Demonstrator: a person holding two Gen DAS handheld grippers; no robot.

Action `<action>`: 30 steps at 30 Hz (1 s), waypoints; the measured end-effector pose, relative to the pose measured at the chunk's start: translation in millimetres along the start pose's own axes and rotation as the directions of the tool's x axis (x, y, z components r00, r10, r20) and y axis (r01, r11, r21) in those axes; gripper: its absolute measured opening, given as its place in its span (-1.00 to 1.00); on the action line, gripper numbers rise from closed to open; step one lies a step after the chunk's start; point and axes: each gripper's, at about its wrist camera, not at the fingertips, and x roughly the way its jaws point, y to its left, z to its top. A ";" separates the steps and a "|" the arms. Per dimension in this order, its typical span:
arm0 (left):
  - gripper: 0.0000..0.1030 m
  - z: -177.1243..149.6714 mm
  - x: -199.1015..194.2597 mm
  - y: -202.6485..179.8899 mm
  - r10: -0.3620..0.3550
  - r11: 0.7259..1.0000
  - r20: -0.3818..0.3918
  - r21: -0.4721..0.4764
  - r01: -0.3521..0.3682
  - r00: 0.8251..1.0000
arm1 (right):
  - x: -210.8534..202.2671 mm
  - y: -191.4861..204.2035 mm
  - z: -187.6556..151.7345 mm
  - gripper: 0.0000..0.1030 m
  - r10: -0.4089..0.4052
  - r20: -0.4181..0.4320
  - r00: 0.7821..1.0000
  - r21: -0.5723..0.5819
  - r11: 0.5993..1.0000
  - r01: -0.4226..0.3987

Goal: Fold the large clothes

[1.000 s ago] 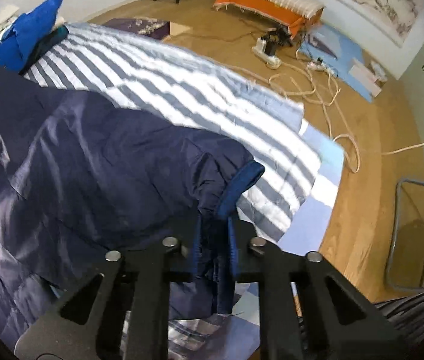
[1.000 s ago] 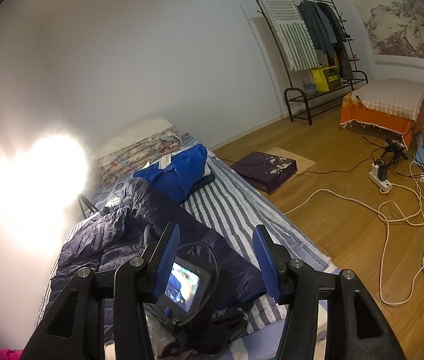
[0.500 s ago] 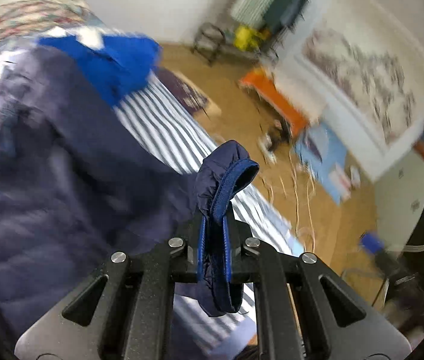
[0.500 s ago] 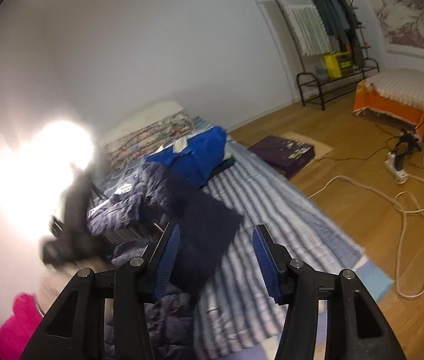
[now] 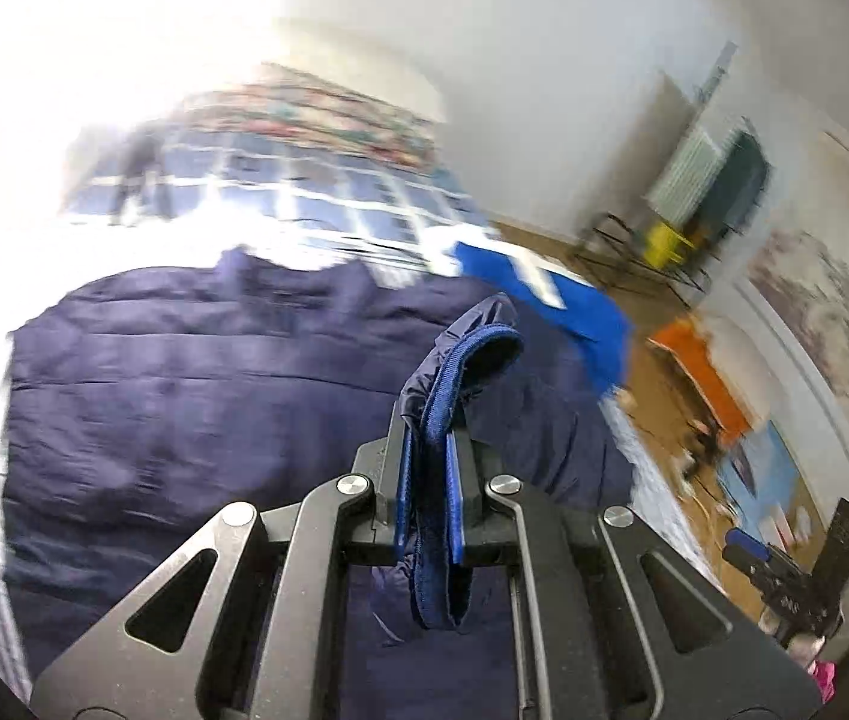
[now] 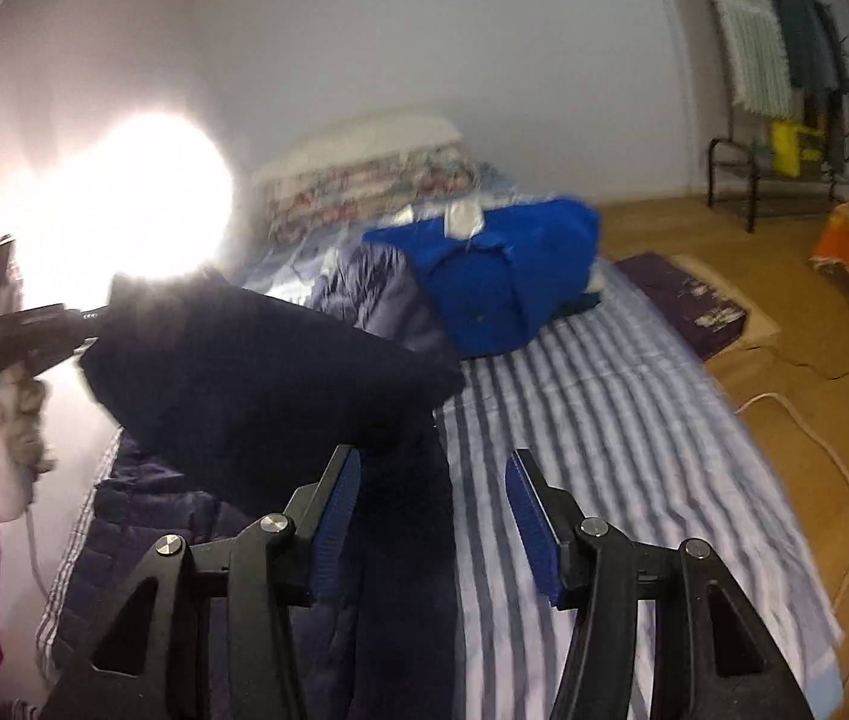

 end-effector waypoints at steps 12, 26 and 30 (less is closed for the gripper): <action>-0.86 13.2 4.5 156.4 0.131 0.980 0.075 -0.162 -0.118 0.988 | 173.5 25.8 42.5 -0.01 0.020 -0.123 0.992 -0.120 0.992 -0.035; -0.86 -38.7 61.8 245.4 0.165 0.951 -0.011 -0.264 -0.162 0.986 | 250.9 71.0 100.9 -0.93 -0.075 -0.066 0.995 -0.181 0.982 0.062; -0.86 -23.7 54.4 234.8 0.191 0.958 0.017 -0.222 -0.183 0.981 | 247.3 79.6 114.6 -0.96 -0.144 0.002 0.990 -0.203 0.969 0.141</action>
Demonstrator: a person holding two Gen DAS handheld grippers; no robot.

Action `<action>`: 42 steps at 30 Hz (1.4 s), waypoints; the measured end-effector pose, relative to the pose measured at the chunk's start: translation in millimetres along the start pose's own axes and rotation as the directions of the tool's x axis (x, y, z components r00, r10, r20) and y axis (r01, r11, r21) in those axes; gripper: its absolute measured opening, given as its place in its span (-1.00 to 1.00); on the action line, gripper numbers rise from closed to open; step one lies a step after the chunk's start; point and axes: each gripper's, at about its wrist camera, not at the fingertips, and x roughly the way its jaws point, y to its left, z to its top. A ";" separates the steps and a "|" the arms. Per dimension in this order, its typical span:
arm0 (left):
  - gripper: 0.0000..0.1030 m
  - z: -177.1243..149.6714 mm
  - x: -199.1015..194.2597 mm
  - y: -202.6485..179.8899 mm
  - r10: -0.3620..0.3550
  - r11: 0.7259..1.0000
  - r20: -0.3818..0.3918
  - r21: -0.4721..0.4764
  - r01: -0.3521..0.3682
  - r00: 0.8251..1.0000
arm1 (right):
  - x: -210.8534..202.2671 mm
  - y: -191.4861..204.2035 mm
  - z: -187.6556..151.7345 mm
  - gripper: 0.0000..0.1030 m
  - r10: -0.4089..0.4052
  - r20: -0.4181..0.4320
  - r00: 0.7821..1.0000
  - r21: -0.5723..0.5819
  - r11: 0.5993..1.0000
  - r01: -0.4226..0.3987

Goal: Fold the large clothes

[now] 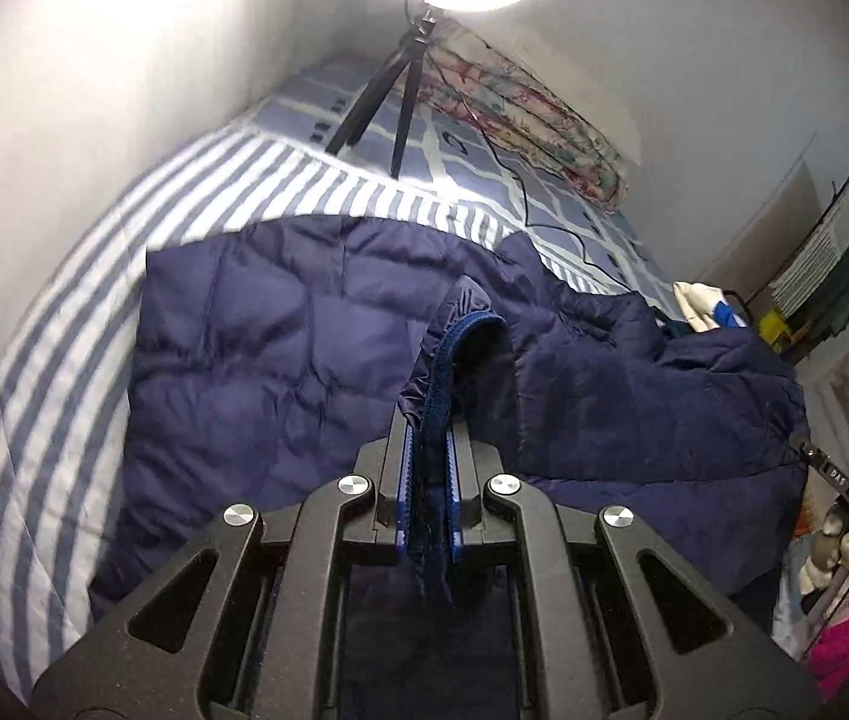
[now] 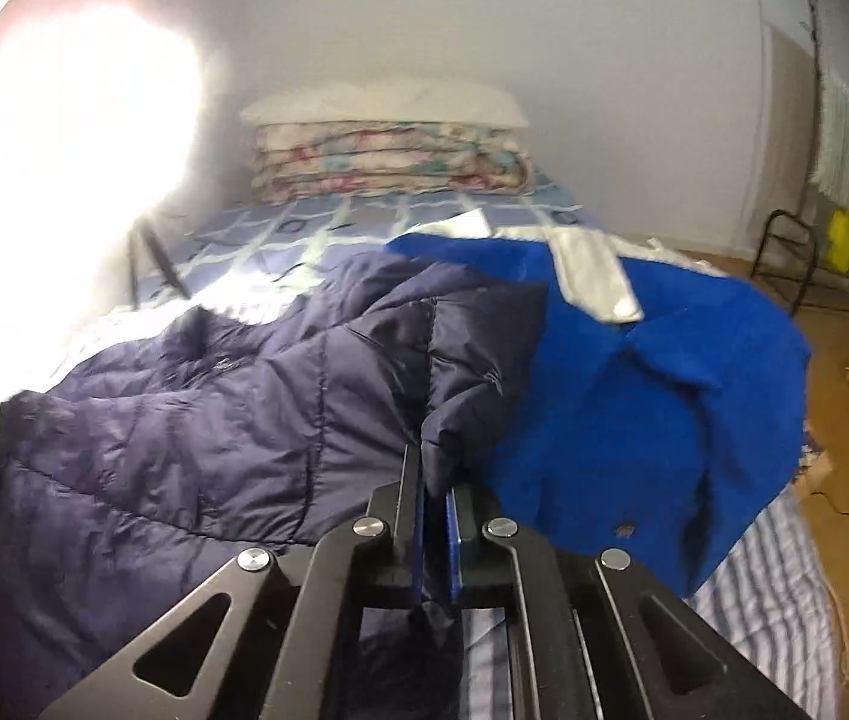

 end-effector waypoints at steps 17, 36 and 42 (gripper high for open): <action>-0.63 3.8 -90.1 -9.5 0.155 0.984 0.038 0.079 -0.158 0.987 | -58.5 -34.3 -18.7 -0.31 -0.014 -0.039 0.999 0.086 0.996 0.018; 0.20 -190.5 -282.4 18.9 0.160 0.980 -0.164 0.143 -0.137 0.973 | -315.7 -66.6 -162.6 0.03 0.261 0.026 0.965 0.137 0.955 -0.263; 0.20 -231.1 -344.4 40.9 0.118 0.992 -0.173 0.070 -0.107 0.978 | -382.9 -89.6 -197.6 0.03 0.336 0.101 0.936 0.171 0.921 -0.349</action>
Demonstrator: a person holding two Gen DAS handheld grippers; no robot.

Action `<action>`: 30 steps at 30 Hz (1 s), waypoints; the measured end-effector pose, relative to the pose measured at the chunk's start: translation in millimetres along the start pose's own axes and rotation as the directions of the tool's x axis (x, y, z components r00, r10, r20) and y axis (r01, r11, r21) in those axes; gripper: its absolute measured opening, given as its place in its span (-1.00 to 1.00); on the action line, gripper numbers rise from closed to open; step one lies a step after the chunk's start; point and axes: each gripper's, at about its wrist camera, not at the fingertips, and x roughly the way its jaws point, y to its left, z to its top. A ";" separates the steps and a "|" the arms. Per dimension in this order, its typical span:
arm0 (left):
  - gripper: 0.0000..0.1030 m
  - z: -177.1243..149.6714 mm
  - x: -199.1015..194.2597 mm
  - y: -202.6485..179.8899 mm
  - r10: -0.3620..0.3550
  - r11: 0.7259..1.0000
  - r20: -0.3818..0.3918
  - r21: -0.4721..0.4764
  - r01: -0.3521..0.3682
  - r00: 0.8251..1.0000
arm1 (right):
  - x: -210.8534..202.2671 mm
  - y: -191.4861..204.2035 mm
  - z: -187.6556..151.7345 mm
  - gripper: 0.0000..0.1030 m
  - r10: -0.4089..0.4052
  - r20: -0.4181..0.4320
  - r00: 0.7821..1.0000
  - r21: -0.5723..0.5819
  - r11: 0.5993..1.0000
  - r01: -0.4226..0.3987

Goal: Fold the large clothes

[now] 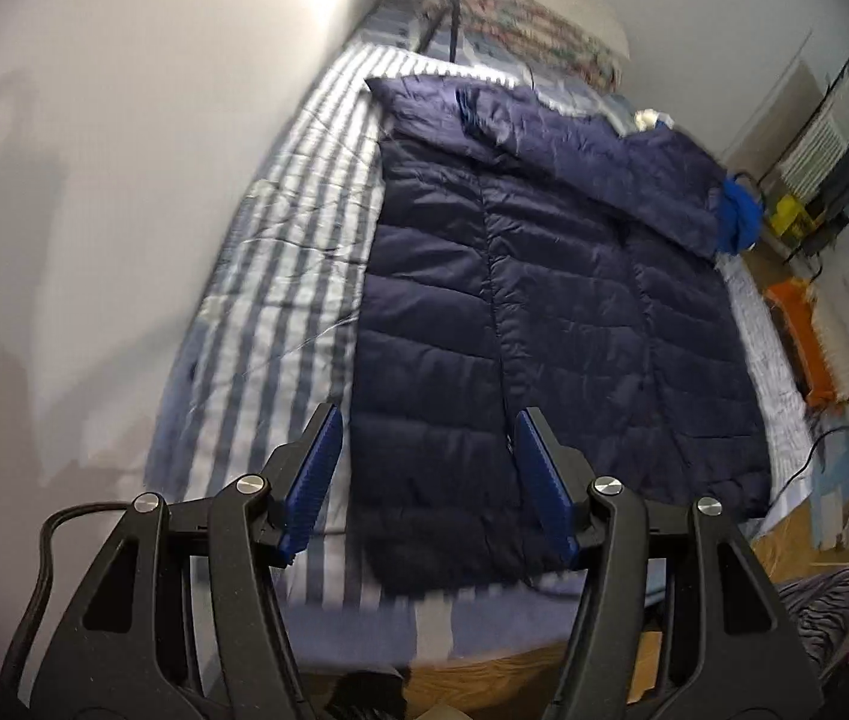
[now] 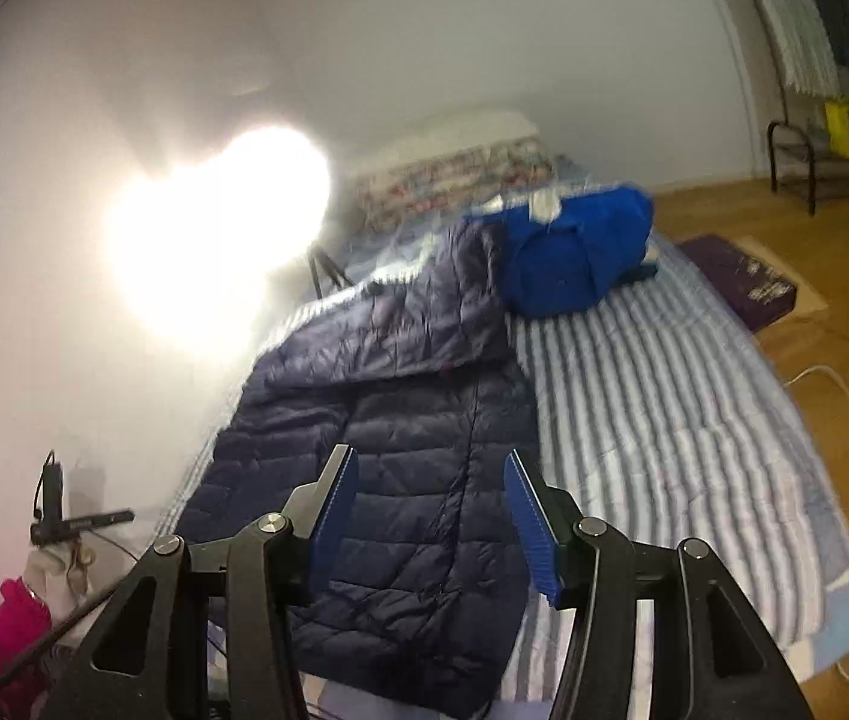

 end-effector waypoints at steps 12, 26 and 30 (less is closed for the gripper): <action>0.24 -2.8 -80.6 -10.1 -0.021 1.000 0.094 0.017 0.019 0.995 | -84.0 1.1 34.3 0.14 -0.038 0.147 0.988 -0.026 0.999 0.042; 0.24 -44.6 63.7 15.7 0.002 0.995 -0.185 -0.098 -0.021 0.983 | 71.9 -27.1 -88.4 0.16 -0.083 -0.335 0.938 0.033 0.994 0.100; 0.24 -50.9 79.5 18.2 -0.020 0.994 -0.226 -0.108 -0.005 0.974 | 98.3 -38.6 -116.0 0.19 -0.077 -0.418 0.905 0.045 0.993 0.105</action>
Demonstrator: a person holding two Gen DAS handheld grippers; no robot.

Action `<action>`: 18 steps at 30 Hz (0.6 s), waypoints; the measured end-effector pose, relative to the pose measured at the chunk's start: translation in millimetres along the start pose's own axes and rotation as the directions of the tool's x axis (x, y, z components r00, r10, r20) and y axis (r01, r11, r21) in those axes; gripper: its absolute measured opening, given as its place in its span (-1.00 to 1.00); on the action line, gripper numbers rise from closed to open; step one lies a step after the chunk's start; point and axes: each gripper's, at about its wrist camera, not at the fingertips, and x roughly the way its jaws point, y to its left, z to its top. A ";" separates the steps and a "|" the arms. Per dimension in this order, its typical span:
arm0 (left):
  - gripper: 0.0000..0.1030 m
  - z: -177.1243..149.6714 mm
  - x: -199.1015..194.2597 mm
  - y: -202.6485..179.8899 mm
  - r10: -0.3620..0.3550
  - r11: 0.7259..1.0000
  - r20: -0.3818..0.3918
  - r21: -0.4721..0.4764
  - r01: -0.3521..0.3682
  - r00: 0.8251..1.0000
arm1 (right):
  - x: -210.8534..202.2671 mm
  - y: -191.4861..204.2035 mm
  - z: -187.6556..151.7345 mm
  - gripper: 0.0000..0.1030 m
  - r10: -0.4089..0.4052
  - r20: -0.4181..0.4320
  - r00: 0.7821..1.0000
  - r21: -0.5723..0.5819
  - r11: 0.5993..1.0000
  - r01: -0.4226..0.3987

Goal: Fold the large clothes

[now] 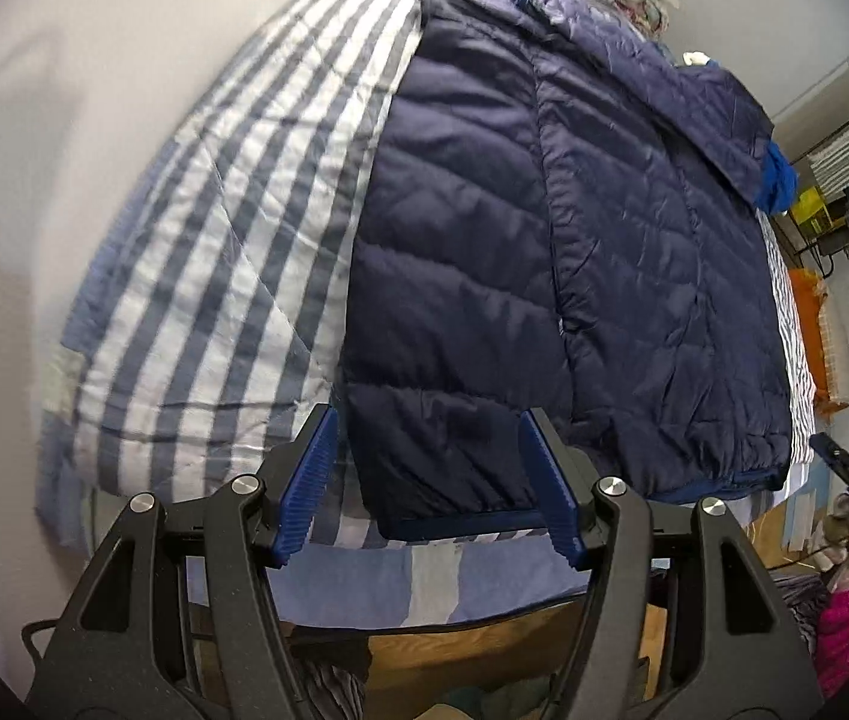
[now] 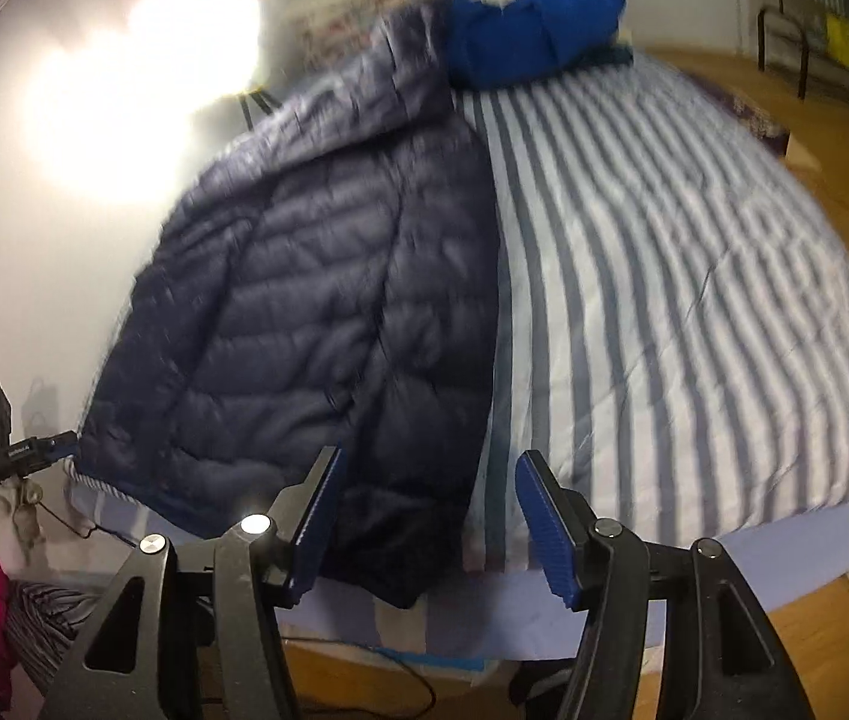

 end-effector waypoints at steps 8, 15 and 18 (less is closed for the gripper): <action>0.01 -2.1 12.7 2.9 -0.071 0.997 -0.045 -0.044 0.069 0.996 | 30.6 -2.4 -15.1 0.22 0.075 -0.098 0.992 0.037 0.997 -0.072; -0.78 -3.2 11.5 -8.2 -0.092 0.996 -0.038 -0.016 0.091 0.995 | 52.3 17.2 -21.0 -0.31 0.124 -0.153 0.980 0.020 0.992 -0.122; -0.85 -1.5 1.9 -10.5 -0.096 0.995 0.000 -0.003 0.096 0.995 | 55.9 17.1 -17.6 -0.73 0.163 -0.146 0.976 0.055 0.986 -0.157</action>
